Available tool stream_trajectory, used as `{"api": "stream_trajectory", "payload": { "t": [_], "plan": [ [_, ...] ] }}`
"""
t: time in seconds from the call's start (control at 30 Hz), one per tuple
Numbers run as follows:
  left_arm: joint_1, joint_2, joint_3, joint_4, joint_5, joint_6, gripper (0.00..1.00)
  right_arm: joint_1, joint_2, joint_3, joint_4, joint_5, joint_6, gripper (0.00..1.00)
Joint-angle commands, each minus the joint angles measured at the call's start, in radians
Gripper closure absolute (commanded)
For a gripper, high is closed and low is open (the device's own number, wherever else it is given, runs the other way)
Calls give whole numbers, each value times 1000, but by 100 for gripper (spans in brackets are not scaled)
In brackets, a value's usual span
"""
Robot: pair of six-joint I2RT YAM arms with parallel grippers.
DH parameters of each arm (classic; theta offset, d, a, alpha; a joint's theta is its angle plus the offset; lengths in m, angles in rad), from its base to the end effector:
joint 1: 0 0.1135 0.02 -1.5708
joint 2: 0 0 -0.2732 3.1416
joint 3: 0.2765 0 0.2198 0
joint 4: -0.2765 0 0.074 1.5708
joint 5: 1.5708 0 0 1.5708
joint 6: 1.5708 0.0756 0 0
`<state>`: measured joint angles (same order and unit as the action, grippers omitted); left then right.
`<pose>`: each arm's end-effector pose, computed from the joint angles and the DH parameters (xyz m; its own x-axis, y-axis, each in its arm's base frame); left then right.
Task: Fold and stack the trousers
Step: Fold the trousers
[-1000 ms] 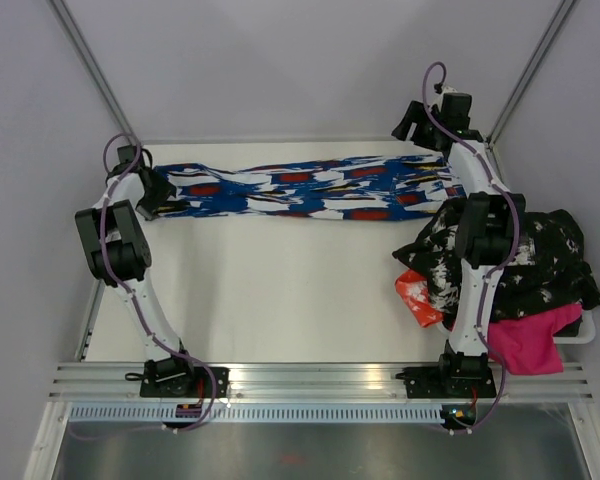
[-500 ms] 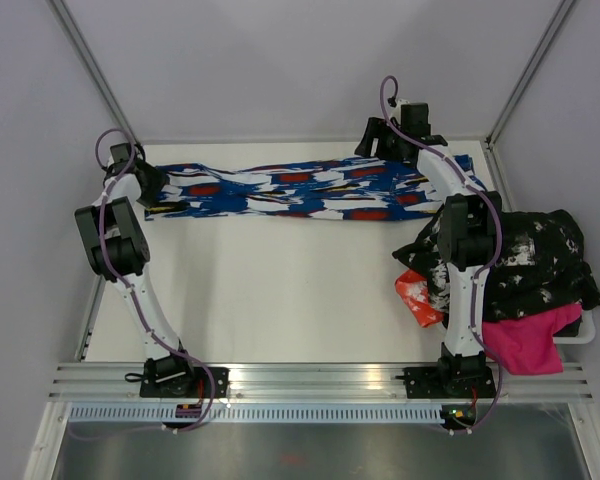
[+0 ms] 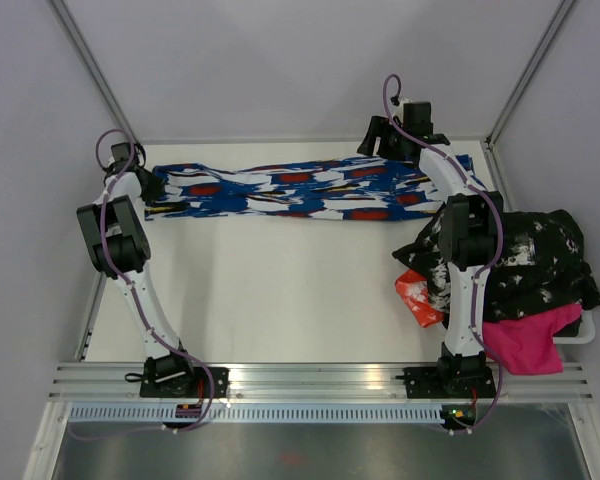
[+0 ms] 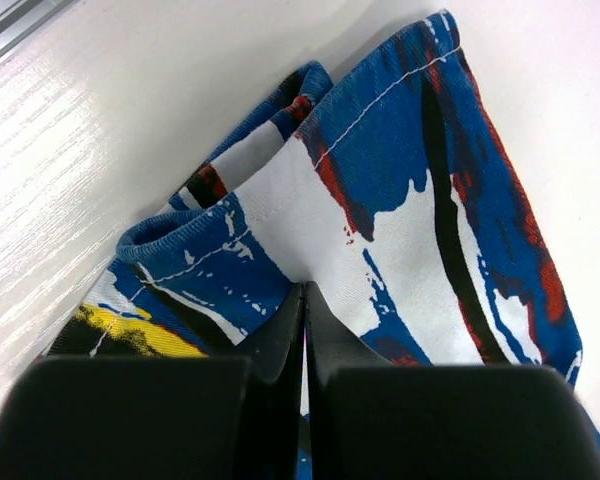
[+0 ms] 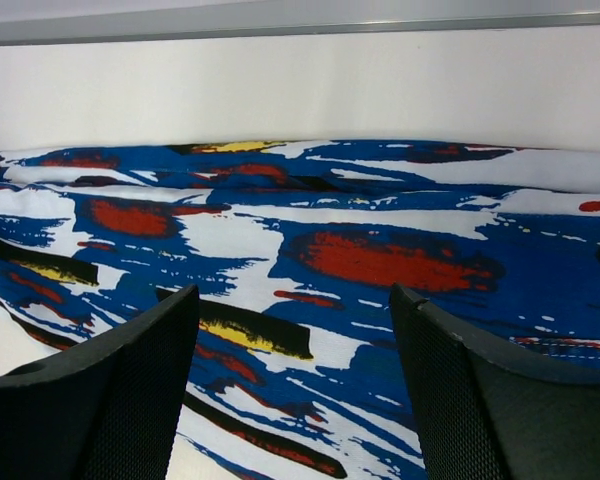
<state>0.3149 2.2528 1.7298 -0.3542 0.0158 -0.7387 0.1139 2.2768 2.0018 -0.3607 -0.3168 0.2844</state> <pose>0.4767 0.1540 0.1569 -0.3385 -0.8183 -0.4645 -0.7141 0.5449 -0.4395 0.5283 0.0841 0.2351 -0.6664 0.1921 -0.7204 -0.1772 0.8977 0.4033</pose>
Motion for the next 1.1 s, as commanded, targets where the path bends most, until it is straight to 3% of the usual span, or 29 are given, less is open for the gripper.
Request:
{"api": "stream_trajectory", "payload": {
  "t": [0.0,0.13,0.2,0.23,0.33,0.4,0.8,1.07],
  "plan": [
    [3,-4,57,-14,-10,-7,98,3,10,38,9,1,4,18],
    [3,-77,79,-83,-82,21,98,3,6,23,2,8,4,18],
    [3,-90,100,-130,-82,45,92,4,4,12,5,7,2,18],
    [4,-105,100,-140,-77,53,79,4,4,11,5,8,4,18],
    [3,-124,62,-158,-65,68,52,4,9,6,5,4,6,18],
    [3,-127,41,-164,-66,64,48,4,10,6,2,5,7,18],
    [3,-73,-7,-154,-66,36,44,4,26,14,-9,24,-4,18],
    [4,-18,4,-57,-70,16,45,4,32,18,-4,21,4,17]
  ]
}}
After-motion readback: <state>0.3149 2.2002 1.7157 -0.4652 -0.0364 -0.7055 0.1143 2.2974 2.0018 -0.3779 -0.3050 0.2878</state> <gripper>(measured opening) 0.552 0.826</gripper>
